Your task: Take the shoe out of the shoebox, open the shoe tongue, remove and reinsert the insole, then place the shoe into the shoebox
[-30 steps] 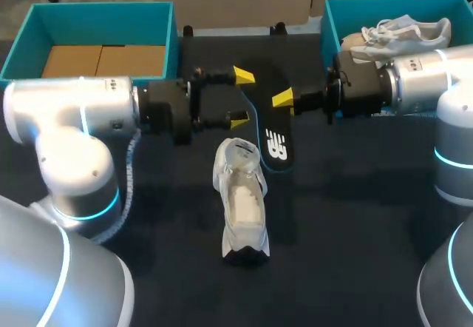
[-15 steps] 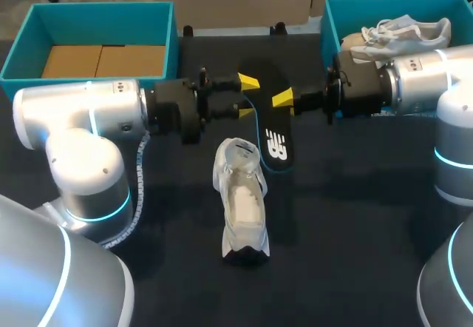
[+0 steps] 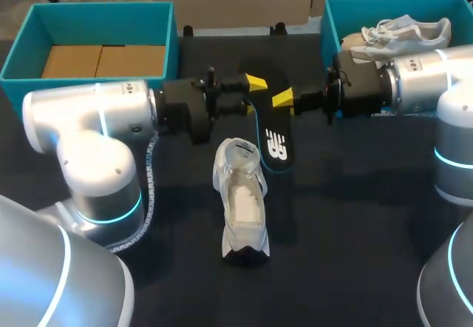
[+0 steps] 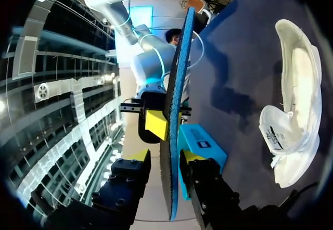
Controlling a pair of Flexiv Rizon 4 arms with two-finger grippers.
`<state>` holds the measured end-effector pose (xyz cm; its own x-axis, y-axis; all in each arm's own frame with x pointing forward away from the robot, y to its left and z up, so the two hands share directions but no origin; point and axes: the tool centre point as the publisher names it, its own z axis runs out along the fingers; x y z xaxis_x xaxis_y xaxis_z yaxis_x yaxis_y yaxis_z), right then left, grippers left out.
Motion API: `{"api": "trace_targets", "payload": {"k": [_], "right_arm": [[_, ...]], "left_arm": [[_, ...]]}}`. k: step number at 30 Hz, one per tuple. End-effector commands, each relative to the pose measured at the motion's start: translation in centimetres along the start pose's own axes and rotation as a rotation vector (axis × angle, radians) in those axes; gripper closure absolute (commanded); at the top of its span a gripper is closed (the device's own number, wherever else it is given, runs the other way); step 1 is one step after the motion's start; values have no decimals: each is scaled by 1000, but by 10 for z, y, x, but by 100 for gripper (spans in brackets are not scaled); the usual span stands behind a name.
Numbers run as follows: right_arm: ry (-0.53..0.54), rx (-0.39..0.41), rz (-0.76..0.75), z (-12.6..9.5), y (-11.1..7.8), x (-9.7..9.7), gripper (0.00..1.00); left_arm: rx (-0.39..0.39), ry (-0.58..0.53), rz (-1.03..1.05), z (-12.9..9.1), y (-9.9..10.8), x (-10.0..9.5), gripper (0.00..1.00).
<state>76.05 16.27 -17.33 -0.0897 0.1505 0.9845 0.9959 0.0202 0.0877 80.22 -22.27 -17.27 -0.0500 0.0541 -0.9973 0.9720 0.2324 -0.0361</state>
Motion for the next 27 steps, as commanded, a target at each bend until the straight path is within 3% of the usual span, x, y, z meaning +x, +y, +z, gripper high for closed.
{"api": "trace_targets", "payload": {"k": [1,7,10,16,20,27], "right_arm": [[-1,-2,1,1,-1,0,100],[-1,-2,1,1,-1,0,100],[-1,-2,1,1,-1,0,100],[-1,-2,1,1,-1,0,100],[-1,-2,1,1,-1,0,100],[-1,-2,1,1,-1,0,100]], "left_arm": [[-12,-1,3,5,-3,1,73],[-17,-1,7,5,-3,1,89],[-20,0,7,4,-3,1,93],[-20,2,10,3,-2,1,90],[-20,5,16,4,-1,1,80],[-23,16,24,7,2,1,79]]}}
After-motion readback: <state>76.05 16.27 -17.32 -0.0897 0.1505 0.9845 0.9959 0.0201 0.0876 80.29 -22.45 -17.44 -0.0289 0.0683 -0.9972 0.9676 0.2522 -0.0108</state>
